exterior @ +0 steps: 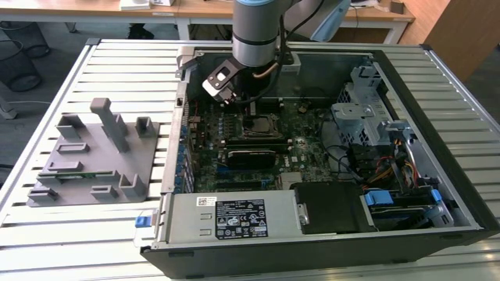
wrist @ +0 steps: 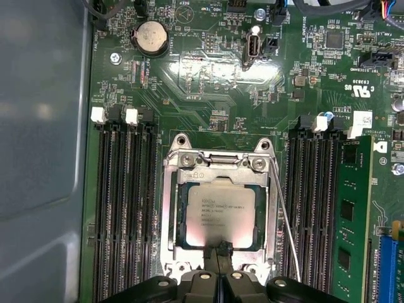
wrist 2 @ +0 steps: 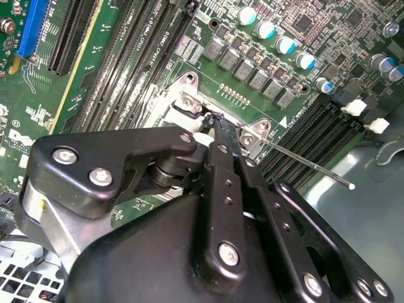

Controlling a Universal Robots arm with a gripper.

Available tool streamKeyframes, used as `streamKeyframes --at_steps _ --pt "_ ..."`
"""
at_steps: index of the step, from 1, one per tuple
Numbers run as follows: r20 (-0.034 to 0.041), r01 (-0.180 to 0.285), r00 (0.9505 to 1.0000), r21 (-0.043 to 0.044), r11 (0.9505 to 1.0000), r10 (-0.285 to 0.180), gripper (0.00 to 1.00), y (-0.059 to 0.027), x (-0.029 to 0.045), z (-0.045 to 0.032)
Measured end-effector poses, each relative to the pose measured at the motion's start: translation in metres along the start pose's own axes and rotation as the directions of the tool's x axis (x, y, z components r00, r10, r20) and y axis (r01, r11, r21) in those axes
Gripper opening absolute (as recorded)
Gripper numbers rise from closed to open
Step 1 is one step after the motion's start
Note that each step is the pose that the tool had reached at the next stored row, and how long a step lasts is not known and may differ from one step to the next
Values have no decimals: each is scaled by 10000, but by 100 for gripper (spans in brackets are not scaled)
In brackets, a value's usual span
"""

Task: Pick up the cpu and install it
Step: 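Close the cpu cover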

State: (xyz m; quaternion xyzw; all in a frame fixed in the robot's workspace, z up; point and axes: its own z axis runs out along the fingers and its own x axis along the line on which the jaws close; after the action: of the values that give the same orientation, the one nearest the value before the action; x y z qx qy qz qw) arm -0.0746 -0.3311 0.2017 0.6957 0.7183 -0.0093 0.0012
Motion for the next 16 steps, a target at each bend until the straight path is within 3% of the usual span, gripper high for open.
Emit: streamKeyframes --at_steps 7,16 --pt "-2 0 10000 -1 10000 0 11 0 0 -18" --pt "0 1 10000 0 10000 -1 11 -51 -2 14"
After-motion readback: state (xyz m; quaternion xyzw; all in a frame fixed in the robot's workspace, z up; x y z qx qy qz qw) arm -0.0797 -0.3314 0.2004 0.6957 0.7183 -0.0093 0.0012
